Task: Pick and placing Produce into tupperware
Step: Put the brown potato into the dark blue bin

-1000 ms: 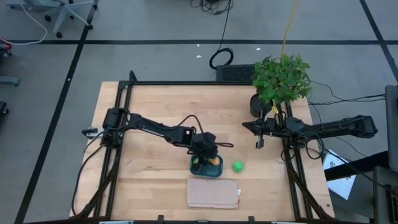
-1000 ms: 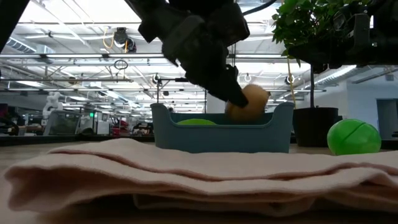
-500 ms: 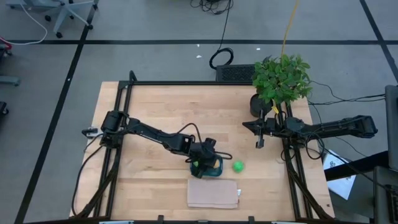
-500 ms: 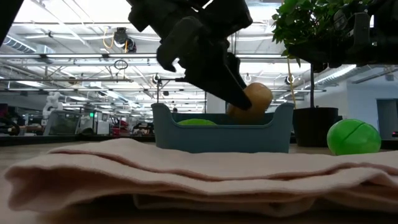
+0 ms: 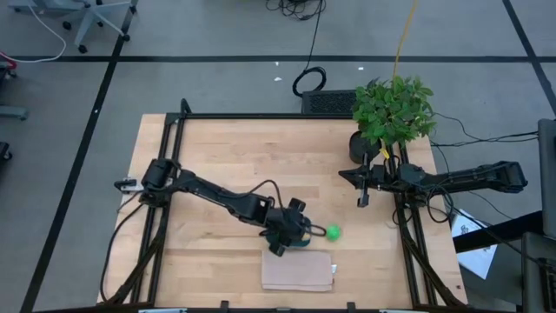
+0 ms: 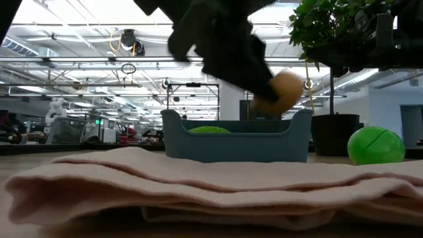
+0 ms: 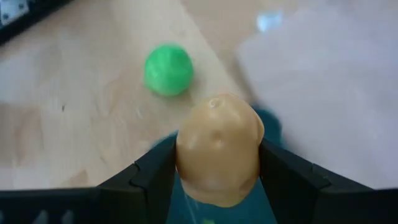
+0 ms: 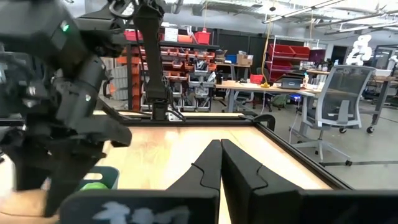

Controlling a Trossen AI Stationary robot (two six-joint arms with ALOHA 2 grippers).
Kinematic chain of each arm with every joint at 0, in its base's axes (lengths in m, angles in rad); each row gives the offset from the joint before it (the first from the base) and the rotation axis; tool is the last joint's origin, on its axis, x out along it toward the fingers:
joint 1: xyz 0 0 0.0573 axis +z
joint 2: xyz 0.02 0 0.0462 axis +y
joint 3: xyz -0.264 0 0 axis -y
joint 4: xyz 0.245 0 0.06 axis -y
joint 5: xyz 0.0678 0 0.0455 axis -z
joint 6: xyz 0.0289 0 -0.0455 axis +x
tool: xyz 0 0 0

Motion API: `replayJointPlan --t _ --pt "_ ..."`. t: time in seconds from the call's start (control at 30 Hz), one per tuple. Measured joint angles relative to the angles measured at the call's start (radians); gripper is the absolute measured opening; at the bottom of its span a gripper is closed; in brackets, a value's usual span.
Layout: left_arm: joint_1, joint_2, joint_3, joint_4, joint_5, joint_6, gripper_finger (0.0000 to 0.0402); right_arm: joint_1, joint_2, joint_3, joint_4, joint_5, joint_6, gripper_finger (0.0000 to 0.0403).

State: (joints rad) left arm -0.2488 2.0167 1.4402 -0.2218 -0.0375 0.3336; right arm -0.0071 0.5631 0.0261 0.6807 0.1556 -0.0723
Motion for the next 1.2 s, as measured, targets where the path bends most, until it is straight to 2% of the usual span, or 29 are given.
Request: replayJointPlan --t 0.17,0.3,0.47,0.67,1.2 --pt "-0.009 0.077 0.113 -0.172 -0.067 0.013 0.0209 0.000 0.002 0.000 -0.001 0.000 0.000 0.0000" --pt "-0.006 0.126 0.207 -0.287 -0.068 0.011 0.0209 0.000 0.009 0.000 0.004 0.000 0.002 0.0000" --pt "-0.004 0.140 0.268 -0.374 -0.053 0.033 0.0209 0.000 0.010 0.000 0.003 0.000 0.007 0.0000" --pt "0.007 0.140 0.300 -0.421 -0.023 0.050 0.0209 0.000 0.010 0.000 0.003 0.000 0.002 0.0000" --pt "-0.009 0.167 0.301 -0.434 -0.064 0.180 0.0209 0.000 0.010 0.000 0.006 0.000 0.000 0.0000"
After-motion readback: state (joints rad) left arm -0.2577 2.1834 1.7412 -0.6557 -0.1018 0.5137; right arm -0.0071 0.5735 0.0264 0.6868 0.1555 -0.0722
